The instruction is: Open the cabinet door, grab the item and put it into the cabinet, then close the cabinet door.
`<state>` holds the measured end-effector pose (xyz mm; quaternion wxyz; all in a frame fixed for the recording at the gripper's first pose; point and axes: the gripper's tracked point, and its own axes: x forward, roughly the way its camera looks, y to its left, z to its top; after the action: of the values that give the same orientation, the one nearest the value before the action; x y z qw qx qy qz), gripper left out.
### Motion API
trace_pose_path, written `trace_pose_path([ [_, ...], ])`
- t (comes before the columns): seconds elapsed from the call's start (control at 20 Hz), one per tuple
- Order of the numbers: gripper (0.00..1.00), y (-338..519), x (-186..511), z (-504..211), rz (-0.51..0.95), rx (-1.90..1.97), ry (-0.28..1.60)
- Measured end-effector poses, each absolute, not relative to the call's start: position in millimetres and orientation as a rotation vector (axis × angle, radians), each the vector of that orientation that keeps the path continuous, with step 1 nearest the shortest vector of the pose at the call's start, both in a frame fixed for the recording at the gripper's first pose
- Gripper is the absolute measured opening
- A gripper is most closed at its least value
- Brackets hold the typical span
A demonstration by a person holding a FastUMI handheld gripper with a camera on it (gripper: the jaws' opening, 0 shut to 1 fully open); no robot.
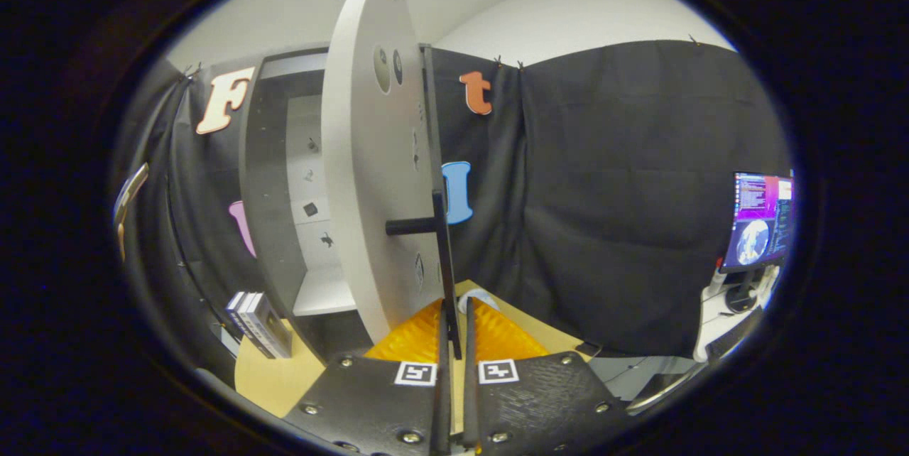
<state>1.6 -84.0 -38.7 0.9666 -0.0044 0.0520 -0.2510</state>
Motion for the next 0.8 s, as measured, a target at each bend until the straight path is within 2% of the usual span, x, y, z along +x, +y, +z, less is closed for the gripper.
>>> trace_pose_path([
  [0.25, 0.07, -117, -15, -44, -0.547, 0.028, 0.112],
  [0.8, 0.07, -169, -49, -40, -0.736, -0.071, 0.111],
])
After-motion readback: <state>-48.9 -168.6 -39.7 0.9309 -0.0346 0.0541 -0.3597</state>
